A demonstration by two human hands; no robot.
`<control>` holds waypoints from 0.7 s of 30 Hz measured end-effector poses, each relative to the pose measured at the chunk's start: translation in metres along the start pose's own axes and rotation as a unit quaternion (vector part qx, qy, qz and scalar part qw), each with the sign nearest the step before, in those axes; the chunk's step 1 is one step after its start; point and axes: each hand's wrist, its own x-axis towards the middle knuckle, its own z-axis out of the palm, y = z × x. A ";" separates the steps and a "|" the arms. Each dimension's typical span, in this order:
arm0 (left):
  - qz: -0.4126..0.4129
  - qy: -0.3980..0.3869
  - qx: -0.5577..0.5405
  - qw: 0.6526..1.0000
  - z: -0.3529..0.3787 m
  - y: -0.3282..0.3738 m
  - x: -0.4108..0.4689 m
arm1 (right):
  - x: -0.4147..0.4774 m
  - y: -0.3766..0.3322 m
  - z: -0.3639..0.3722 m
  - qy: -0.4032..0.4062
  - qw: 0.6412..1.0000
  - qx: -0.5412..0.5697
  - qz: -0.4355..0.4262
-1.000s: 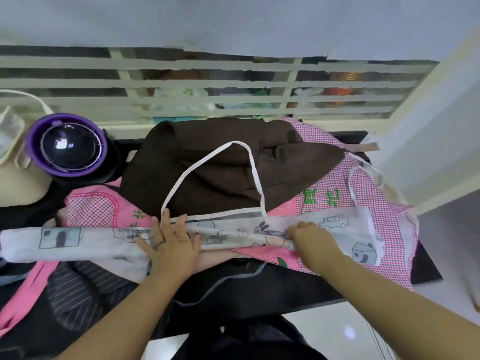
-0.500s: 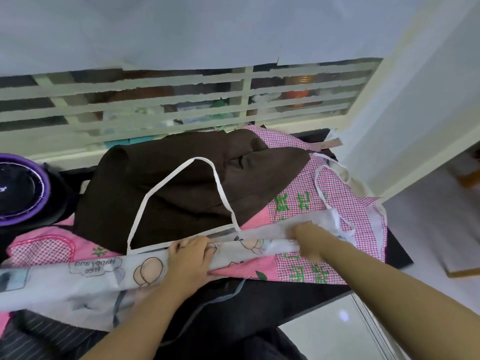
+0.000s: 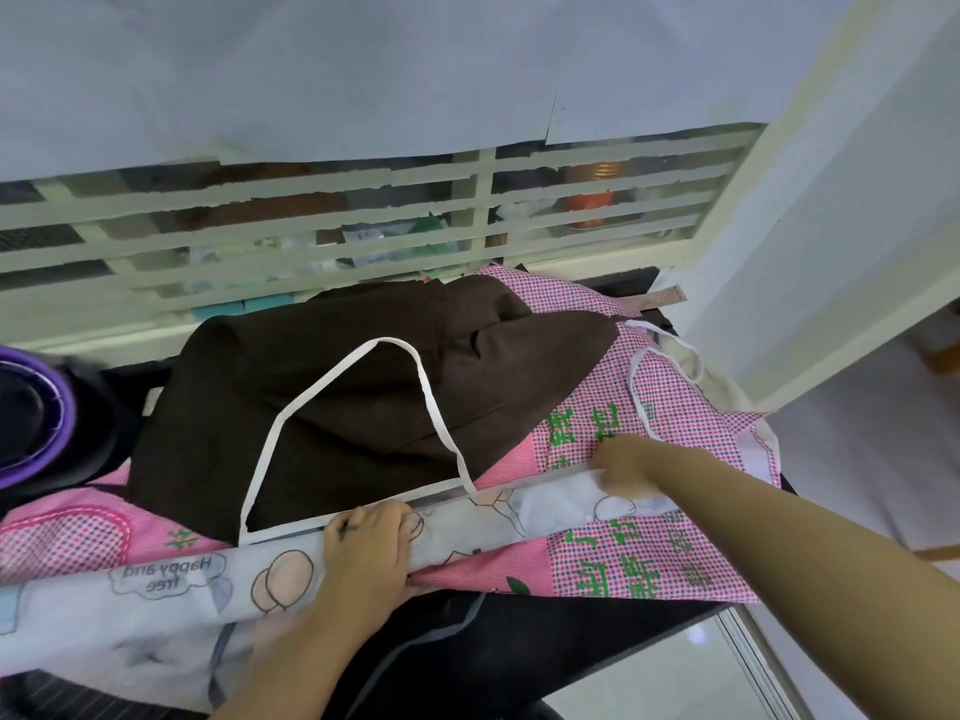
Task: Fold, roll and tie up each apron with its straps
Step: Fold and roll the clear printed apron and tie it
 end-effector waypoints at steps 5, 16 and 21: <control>-0.025 -0.016 0.041 0.999 -0.002 0.005 0.000 | 0.003 0.029 -0.001 0.034 0.999 0.032 0.027; 0.063 0.007 0.149 0.987 0.008 -0.006 0.004 | 0.015 0.056 0.029 0.171 0.970 0.160 0.071; 0.118 0.032 0.218 0.968 0.013 -0.013 0.002 | 0.011 0.047 0.033 0.256 0.953 0.106 0.125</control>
